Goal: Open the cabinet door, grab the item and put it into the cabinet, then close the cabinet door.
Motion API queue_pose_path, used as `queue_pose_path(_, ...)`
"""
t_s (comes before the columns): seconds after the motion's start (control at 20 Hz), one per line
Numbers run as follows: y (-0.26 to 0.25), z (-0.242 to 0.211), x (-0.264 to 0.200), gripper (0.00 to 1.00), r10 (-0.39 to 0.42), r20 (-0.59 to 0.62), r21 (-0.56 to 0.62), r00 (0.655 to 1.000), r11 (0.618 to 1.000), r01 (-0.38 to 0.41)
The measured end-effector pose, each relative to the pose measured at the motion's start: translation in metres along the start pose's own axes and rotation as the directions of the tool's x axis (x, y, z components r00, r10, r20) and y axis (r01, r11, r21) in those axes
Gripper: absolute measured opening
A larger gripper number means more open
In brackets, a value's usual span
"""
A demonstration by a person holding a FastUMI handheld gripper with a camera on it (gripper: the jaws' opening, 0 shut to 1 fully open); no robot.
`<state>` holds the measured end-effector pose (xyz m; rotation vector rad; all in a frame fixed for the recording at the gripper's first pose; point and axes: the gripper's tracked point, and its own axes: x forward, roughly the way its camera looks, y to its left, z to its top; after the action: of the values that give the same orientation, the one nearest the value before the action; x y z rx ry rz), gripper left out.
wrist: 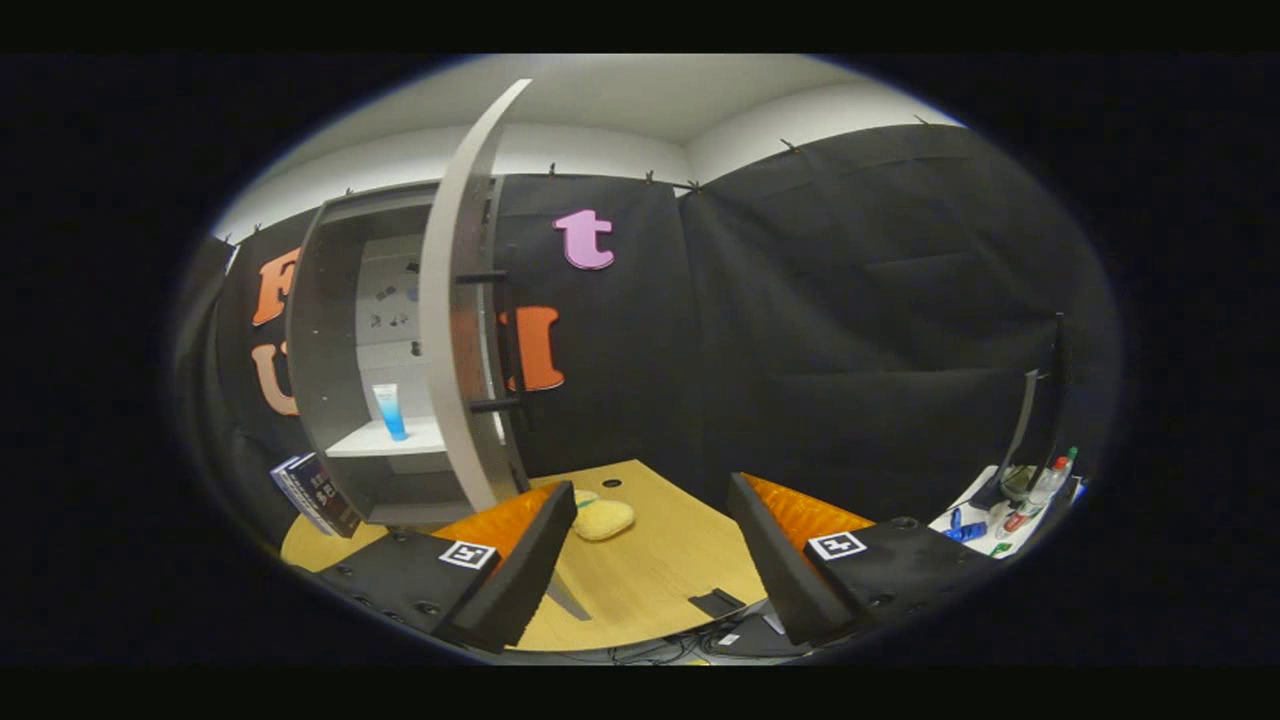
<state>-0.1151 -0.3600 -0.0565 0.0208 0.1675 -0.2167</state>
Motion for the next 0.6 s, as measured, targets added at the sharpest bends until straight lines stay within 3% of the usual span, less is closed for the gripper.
queue_pose_path(0.25,0.007,-0.037,0.035,0.98,0.044,-0.049,-0.008,0.998,0.999,-0.044)
queue_pose_path(0.6,0.029,-0.052,0.046,0.98,0.123,-0.075,-0.035,0.99,0.991,-0.126)
